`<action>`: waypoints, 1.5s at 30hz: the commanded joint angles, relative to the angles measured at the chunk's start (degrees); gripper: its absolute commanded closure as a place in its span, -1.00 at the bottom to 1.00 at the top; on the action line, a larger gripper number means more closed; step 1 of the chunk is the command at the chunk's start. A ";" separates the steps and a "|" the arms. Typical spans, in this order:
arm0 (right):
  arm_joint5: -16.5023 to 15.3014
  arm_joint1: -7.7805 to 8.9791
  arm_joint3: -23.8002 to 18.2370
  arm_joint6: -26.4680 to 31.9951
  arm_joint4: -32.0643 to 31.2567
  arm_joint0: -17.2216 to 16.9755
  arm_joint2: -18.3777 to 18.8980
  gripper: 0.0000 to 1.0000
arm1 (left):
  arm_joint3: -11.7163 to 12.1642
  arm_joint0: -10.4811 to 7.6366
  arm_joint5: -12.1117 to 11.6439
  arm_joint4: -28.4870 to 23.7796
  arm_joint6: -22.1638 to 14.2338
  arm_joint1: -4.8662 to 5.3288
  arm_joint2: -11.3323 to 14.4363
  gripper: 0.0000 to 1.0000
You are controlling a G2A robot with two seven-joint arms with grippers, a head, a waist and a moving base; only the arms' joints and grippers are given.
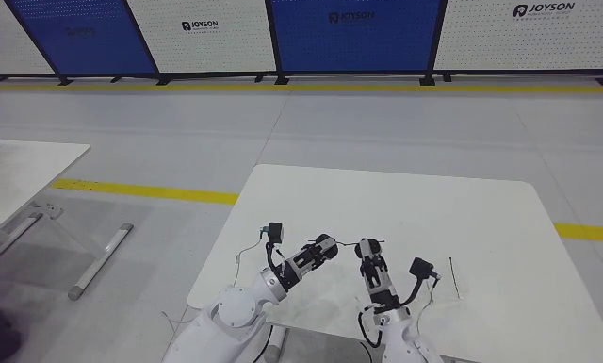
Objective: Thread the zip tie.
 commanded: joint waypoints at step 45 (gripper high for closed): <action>4.74 -0.68 -2.83 7.46 4.70 -0.69 1.59 1.00 | 0.00 0.00 0.00 0.00 0.00 0.00 0.00 1.00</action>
